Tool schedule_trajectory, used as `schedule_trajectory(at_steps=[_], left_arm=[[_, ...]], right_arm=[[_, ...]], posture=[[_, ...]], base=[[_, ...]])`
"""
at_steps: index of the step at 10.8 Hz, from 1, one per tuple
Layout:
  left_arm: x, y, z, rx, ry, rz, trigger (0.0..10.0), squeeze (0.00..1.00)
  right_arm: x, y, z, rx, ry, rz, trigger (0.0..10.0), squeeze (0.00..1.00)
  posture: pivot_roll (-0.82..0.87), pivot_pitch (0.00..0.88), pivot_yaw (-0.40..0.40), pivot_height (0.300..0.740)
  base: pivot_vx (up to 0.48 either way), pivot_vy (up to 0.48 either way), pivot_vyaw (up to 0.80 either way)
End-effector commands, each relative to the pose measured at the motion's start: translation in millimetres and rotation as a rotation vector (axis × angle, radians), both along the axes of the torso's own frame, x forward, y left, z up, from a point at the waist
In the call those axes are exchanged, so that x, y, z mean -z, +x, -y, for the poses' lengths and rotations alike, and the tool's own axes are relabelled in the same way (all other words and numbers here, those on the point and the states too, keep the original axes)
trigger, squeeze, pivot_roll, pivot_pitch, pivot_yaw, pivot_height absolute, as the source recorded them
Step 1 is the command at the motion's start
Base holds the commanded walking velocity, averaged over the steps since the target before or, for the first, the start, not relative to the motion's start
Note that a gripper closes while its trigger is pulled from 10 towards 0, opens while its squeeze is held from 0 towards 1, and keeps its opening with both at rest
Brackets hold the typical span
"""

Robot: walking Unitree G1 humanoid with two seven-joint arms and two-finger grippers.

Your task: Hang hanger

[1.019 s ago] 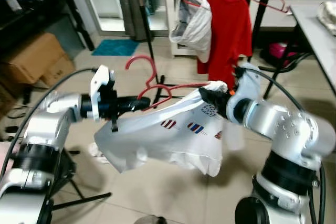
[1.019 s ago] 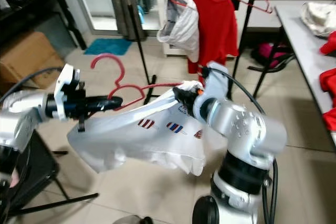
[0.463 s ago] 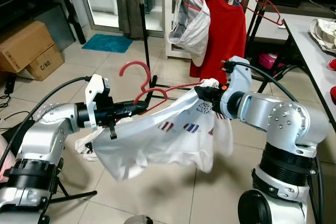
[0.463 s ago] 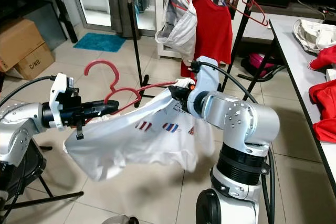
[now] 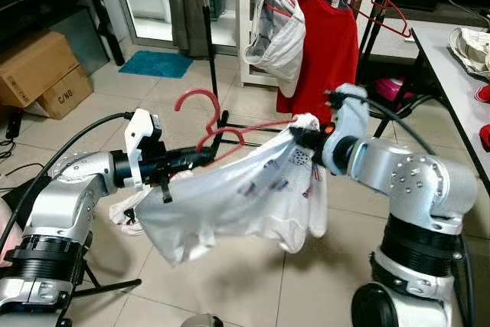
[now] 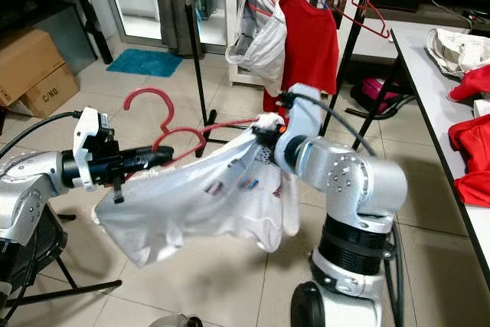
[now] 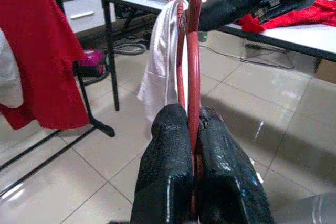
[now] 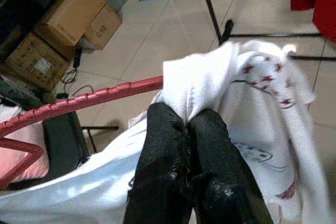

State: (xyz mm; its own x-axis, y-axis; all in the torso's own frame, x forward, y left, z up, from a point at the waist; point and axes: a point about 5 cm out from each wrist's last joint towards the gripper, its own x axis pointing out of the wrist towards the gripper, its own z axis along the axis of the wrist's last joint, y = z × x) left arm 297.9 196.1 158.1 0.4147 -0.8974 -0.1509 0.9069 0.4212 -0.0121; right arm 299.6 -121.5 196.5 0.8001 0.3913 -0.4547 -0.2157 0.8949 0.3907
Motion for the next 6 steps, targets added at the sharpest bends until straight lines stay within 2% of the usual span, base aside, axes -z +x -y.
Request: schedule_trajectory(at_steps=[1, 3, 5, 6], left_arm=[[-5.0, 0.0, -2.0, -0.017, 0.001, 0.038, 0.0, 0.00], [-1.1, -0.8, -3.3, -0.055, 0.016, 0.042, 0.0, 0.00], [11.3, 4.3, -4.9, -0.144, 0.146, 0.054, 0.0, 0.00], [13.7, 5.9, -4.4, -0.160, 0.172, 0.059, 0.0, 0.00]], right_arm=[[-2.4, -0.1, 4.5, 0.014, -0.001, 0.042, 0.0, 0.00], [-4.8, 1.1, 6.9, 0.019, 0.000, 0.084, 0.0, 0.00], [-13.0, 4.4, 12.1, 0.009, -0.029, 0.165, 0.0, 0.00], [-15.9, 5.2, 12.4, -0.019, -0.057, 0.215, 0.0, 0.00]], posture=[[-0.07, 0.000, 0.056, 0.740], [-0.07, 0.000, 0.058, 0.740], [-0.07, 0.000, 0.060, 0.740], [-0.07, 0.000, 0.060, 0.740]], base=[[0.000, 0.000, 0.00], [0.000, 0.000, 0.00], [0.000, 0.000, 0.00], [0.000, 0.000, 0.00]])
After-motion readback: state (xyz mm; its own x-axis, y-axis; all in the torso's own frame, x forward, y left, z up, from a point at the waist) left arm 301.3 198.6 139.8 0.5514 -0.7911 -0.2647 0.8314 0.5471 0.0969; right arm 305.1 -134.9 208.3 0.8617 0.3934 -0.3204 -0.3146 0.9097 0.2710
